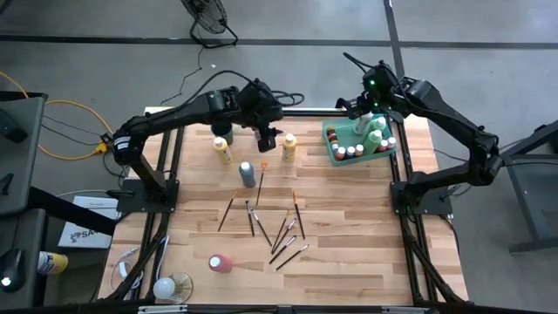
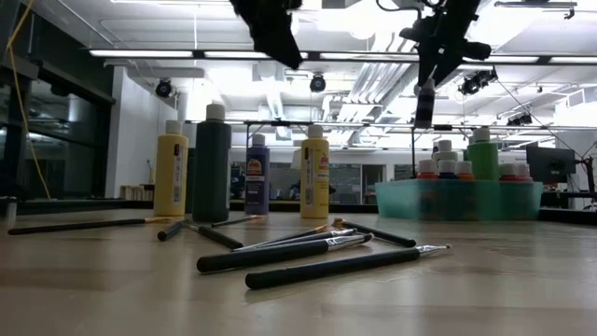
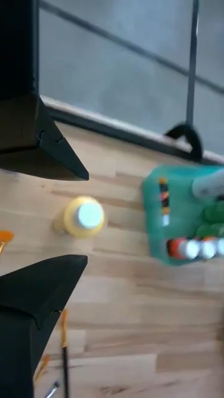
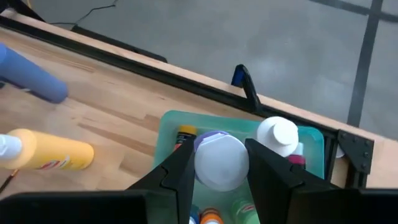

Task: Pick & Place Paint Supplies
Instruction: Put the small purple paint bottle into the green bin

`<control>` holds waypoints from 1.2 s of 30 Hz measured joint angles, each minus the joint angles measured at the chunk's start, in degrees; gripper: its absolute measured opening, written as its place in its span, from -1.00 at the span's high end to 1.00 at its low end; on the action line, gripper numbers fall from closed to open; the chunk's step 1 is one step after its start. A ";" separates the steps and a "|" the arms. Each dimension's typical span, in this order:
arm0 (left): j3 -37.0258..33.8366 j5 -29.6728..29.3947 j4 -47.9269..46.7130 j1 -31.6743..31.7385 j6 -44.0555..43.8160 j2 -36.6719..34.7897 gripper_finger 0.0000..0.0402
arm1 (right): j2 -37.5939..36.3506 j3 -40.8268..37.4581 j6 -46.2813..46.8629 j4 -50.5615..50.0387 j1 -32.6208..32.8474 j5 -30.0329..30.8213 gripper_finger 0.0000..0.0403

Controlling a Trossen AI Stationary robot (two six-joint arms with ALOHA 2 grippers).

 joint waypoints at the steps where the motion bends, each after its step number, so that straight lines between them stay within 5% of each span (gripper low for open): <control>1: -1.36 0.87 1.18 0.00 0.54 -0.01 0.02 | 0.03 0.00 0.74 -0.16 0.00 -0.06 0.43; 13: -8.37 6.67 12.14 0.88 7.08 -0.17 0.02 | 4.48 -1.29 14.38 -7.52 1.98 4.58 0.44; 25: -8.35 17.06 11.30 9.98 4.62 -0.17 0.02 | 4.20 -18.42 28.12 8.31 4.96 5.48 0.43; 36: -8.35 18.78 10.88 11.56 4.61 -0.17 0.02 | 4.15 -23.25 39.25 9.50 8.03 11.42 0.42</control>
